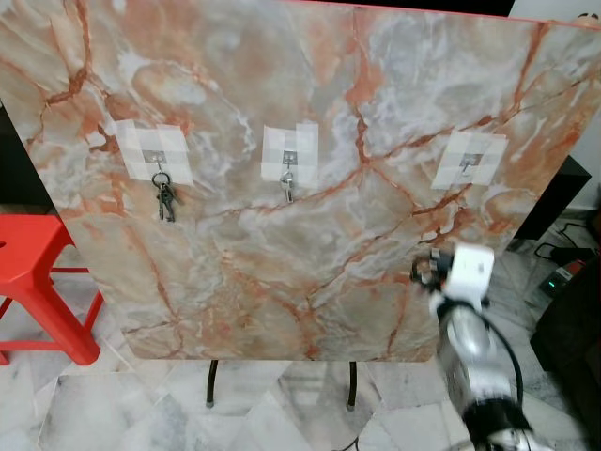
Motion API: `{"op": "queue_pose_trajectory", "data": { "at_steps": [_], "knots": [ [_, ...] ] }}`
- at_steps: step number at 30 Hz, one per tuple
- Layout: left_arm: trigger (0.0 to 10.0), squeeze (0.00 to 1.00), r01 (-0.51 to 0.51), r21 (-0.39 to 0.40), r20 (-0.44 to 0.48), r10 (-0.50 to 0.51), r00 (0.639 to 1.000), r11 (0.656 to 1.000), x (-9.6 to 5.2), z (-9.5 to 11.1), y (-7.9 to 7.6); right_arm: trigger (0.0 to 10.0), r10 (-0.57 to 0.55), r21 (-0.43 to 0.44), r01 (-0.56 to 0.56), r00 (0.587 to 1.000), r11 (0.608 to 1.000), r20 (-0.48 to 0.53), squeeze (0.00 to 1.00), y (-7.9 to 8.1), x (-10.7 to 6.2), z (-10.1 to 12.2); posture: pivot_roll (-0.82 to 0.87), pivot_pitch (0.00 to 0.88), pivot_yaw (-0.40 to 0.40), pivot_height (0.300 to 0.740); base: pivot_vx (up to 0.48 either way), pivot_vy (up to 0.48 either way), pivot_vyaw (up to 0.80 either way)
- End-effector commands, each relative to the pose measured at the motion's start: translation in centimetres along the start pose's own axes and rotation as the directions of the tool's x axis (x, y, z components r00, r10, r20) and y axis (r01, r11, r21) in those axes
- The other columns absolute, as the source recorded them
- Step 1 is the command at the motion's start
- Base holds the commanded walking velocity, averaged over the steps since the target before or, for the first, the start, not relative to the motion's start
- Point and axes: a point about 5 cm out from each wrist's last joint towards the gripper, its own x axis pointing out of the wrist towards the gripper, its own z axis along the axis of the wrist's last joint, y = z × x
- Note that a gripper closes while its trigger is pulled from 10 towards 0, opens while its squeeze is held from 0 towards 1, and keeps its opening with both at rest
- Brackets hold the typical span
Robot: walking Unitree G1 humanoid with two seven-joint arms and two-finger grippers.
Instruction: Hang keys on a hook
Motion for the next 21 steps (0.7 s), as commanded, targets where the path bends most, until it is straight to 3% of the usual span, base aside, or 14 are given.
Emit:
{"op": "queue_pose_trajectory", "data": {
  "at_steps": [1, 5, 13, 21],
  "knots": [
    [10.0, 0.0, 0.003, 0.003, -0.017, -0.003, 1.0, 1.0, -0.1, -0.4, -0.2, 10.0, 0.0, 0.002, 0.0, 0.998, 1.0, 0.065, 0.0, -0.4, 0.1, 0.9, 0.0, 0.0, -0.092, 0.74, 0.0, 0.0, 0.0],
    [10.0, 0.0, 0.004, 0.004, -0.017, -0.004, 1.0, 1.0, -0.1, -0.4, -0.2, 10.0, 0.071, -0.04, -0.069, 0.996, 0.997, 0.045, 0.0, -0.1, -1.2, -0.8, -0.01, 0.0, -0.092, 0.74, 0.0, 0.0, 0.0],
    [10.0, 0.0, 0.015, 0.002, -0.02, -0.015, 1.0, 1.0, -0.1, -0.3, -0.2, 10.0, 0.145, -0.054, -0.151, 0.983, 0.987, -0.109, 0.0, 0.1, -3.4, -5.0, -0.01, 0.0, -0.087, 0.74, 0.0, 0.0, 0.0],
    [10.0, 0.0, 0.02, 0.004, -0.028, -0.02, 0.999, 1.0, -0.1, -0.4, -0.2, 10.0, 0.127, -0.062, -0.135, 0.984, 0.989, -0.122, 0.0, -0.4, -3.7, -5.4, -0.01, 0.0, -0.089, 0.74, 0.0, 0.0, 0.0]
  ]
}}
